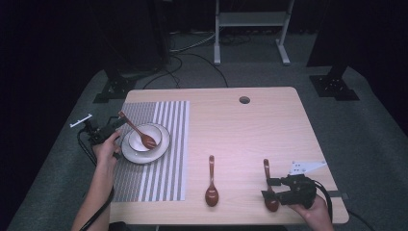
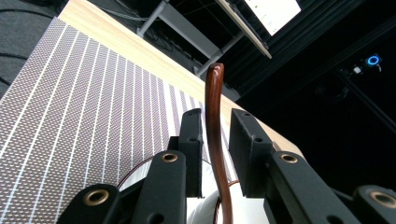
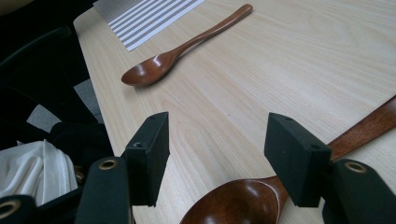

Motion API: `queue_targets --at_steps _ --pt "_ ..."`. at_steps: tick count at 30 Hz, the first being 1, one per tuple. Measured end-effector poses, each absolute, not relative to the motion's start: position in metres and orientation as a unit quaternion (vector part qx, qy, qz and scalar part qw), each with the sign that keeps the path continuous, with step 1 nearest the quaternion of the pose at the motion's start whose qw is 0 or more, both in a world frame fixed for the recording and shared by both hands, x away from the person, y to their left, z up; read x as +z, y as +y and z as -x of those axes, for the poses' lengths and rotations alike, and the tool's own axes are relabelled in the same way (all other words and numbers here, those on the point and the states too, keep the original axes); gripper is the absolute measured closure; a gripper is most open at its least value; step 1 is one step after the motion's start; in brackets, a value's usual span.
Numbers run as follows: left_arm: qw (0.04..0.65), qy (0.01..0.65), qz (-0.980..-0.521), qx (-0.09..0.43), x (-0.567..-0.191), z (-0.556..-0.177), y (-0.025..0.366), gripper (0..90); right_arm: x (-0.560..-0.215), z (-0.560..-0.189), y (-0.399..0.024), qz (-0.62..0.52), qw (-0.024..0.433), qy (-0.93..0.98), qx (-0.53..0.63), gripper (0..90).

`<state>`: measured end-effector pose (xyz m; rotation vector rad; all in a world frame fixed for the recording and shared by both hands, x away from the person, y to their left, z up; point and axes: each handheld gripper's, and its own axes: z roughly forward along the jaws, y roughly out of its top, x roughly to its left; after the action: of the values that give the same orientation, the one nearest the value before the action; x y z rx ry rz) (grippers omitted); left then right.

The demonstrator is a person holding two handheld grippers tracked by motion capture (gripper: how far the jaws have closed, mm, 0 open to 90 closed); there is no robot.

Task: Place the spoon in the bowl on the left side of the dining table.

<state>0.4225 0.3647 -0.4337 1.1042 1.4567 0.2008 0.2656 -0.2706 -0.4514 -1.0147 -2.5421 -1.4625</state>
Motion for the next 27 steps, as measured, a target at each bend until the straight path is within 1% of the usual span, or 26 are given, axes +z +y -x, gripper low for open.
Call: queue_targets --at_steps 13,27 --pt "0.599 0.626 -0.490 0.094 -0.433 -0.416 0.364 61.5 -0.452 -0.267 -0.270 0.328 0.018 -0.817 -0.474 37.2" --pt "0.585 0.624 -0.506 0.106 -0.431 -0.401 0.369 47.1 -0.450 -0.267 -0.278 0.348 0.000 -0.806 -0.479 29.2"
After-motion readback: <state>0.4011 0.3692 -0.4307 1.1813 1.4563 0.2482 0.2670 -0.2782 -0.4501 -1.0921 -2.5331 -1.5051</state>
